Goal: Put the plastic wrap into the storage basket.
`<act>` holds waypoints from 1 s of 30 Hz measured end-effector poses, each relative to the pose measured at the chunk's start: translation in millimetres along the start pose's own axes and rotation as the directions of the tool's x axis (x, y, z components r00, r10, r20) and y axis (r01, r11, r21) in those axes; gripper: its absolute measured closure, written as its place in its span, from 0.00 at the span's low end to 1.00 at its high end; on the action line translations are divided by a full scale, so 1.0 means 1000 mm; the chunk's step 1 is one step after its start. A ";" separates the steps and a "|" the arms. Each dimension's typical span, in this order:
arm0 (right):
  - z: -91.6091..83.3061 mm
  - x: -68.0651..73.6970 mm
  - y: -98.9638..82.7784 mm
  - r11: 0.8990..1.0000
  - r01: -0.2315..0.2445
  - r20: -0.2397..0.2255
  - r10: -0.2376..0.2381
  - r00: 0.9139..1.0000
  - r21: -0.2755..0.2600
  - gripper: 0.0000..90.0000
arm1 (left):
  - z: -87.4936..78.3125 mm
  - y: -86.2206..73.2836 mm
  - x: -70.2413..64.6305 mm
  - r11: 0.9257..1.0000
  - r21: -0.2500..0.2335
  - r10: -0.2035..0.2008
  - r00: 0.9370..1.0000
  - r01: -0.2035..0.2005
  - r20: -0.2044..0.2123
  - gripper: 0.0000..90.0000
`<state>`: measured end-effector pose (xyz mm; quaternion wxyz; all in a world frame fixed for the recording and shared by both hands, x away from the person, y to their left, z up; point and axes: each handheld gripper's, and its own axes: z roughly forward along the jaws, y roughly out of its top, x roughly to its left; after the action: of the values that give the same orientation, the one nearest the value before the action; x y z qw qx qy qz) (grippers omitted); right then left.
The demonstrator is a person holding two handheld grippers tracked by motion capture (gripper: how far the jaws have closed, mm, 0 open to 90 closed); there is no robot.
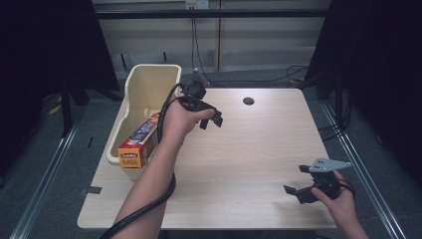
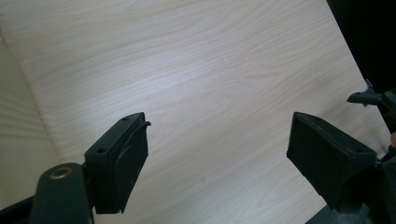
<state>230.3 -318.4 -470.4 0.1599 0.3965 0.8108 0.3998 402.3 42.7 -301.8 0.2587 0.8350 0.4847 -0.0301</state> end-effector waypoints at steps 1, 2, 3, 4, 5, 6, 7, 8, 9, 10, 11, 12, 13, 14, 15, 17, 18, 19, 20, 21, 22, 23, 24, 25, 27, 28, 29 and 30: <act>0.000 0.000 0.000 1.000 0.001 -0.005 -0.001 1.000 0.000 0.03 | 0.001 0.000 0.000 1.000 0.003 0.006 1.000 -0.006 0.005 0.22; 0.000 0.000 0.000 1.000 0.004 -0.007 -0.004 1.000 -0.001 0.03 | 0.004 0.000 -0.001 1.000 0.001 0.005 1.000 -0.005 0.005 0.22; 0.000 0.000 0.000 1.000 0.002 -0.006 -0.002 1.000 -0.001 0.03 | 0.006 -0.001 -0.002 1.000 0.007 0.007 1.000 -0.007 0.006 0.22; 0.000 0.000 0.000 1.000 0.001 -0.006 -0.001 1.000 -0.001 0.03 | 0.007 0.000 -0.002 1.000 0.014 0.018 1.000 -0.018 0.010 0.22; 0.000 0.000 0.000 1.000 0.002 -0.007 -0.002 1.000 -0.001 0.03 | 0.009 -0.001 -0.003 1.000 0.008 0.012 1.000 -0.012 0.011 0.22; 0.000 0.000 0.000 1.000 0.002 -0.007 -0.002 1.000 0.000 0.03 | 0.010 -0.001 -0.003 1.000 0.010 0.013 1.000 -0.013 0.010 0.22; 0.000 0.000 0.000 1.000 0.001 -0.005 -0.001 1.000 0.000 0.03 | 0.011 -0.002 -0.004 1.000 0.010 0.018 1.000 -0.018 0.012 0.22; 0.000 0.000 0.000 1.000 0.001 -0.006 -0.001 1.000 0.000 0.03 | 0.013 -0.002 -0.004 1.000 0.003 0.016 1.000 -0.016 0.017 0.22; 0.000 0.000 0.000 1.000 0.001 -0.006 -0.001 1.000 -0.001 0.03 | 0.014 -0.003 -0.005 1.000 0.004 0.014 1.000 -0.015 0.022 0.22; 0.000 0.000 0.000 1.000 0.001 -0.007 -0.001 1.000 -0.001 0.03 | 0.015 -0.003 -0.005 1.000 -0.001 0.015 0.999 -0.015 0.029 0.22; 0.000 0.000 0.000 1.000 0.002 -0.008 -0.002 1.000 0.000 0.03 | 0.016 -0.004 -0.005 1.000 0.001 0.016 0.999 -0.016 0.035 0.22; 0.000 0.000 0.000 1.000 0.002 -0.007 -0.002 1.000 0.000 0.03 | 0.018 -0.005 -0.005 1.000 -0.005 0.015 0.999 -0.015 0.038 0.22; 0.000 0.000 0.000 1.000 0.001 -0.007 -0.001 1.000 0.000 0.03 | 0.019 -0.006 -0.005 1.000 -0.003 0.021 0.999 -0.021 0.040 0.22; 0.000 0.000 0.000 1.000 0.000 -0.004 0.000 1.000 0.001 0.03 | 0.021 -0.007 -0.005 1.000 -0.006 0.020 0.999 -0.020 0.041 0.22; 0.000 0.000 0.000 1.000 0.001 -0.004 -0.001 1.000 0.001 0.03 | 0.022 -0.008 -0.006 1.000 -0.007 0.019 0.999 -0.019 0.042 0.22; 0.000 0.000 0.000 1.000 0.001 -0.006 -0.001 1.000 0.001 0.03 | 0.025 -0.010 -0.006 1.000 -0.011 0.022 0.999 -0.022 0.043 0.22; 0.001 0.000 0.000 1.000 0.001 -0.008 -0.001 1.000 0.002 0.03 | 0.026 -0.011 -0.006 1.000 -0.002 0.028 0.999 -0.028 0.047 0.22; 0.001 0.000 0.000 1.000 0.002 -0.007 -0.002 1.000 0.002 0.03 | 0.028 -0.013 -0.006 1.000 -0.011 0.028 0.998 -0.028 0.049 0.22; 0.000 0.001 0.000 1.000 0.001 -0.013 -0.001 1.000 0.009 0.03 | 0.029 -0.014 -0.007 1.000 -0.011 0.027 0.998 -0.027 0.056 0.22; 0.001 0.001 0.000 1.000 0.003 -0.010 -0.003 1.000 0.007 0.03 | 0.030 -0.016 -0.006 0.999 -0.017 0.031 0.998 -0.030 0.060 0.22; 0.001 0.001 0.000 1.000 0.002 -0.011 -0.002 1.000 0.009 0.03 | 0.031 -0.017 -0.006 0.999 -0.018 0.032 0.997 -0.031 0.072 0.22; 0.001 0.001 -0.001 1.000 0.004 -0.014 -0.004 1.000 0.010 0.03 | 0.033 -0.019 -0.006 0.999 -0.019 0.035 0.996 -0.033 0.080 0.22; 0.001 0.001 -0.001 1.000 0.004 -0.012 -0.004 1.000 0.012 0.03 | 0.034 -0.021 -0.005 0.999 -0.020 0.034 0.996 -0.032 0.077 0.22; 0.001 0.001 -0.001 1.000 0.003 -0.015 -0.003 1.000 0.013 0.03 | 0.036 -0.022 -0.005 0.999 -0.019 0.030 0.997 -0.029 0.072 0.22; 0.002 0.001 -0.001 1.000 0.005 -0.013 -0.005 1.000 0.013 0.03 | 0.040 -0.025 -0.004 0.999 -0.024 0.028 0.996 -0.027 0.079 0.22; 0.002 0.001 -0.001 1.000 0.008 -0.013 -0.008 1.000 0.014 0.03 | 0.041 -0.026 -0.004 0.999 -0.025 0.027 0.997 -0.025 0.077 0.22; 0.003 0.001 -0.001 1.000 0.010 -0.011 -0.010 1.000 0.014 0.03 | 0.043 -0.028 -0.003 0.999 -0.020 0.035 0.996 -0.033 0.080 0.22; 0.003 0.001 -0.001 1.000 0.006 -0.011 -0.006 1.000 0.018 0.03 | 0.045 -0.029 -0.002 0.999 -0.023 0.029 0.996 -0.027 0.083 0.22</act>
<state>230.7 -316.3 -472.7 0.1530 0.3934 0.8164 0.3940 386.3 31.7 -351.5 0.2881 0.8369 0.4621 -0.0561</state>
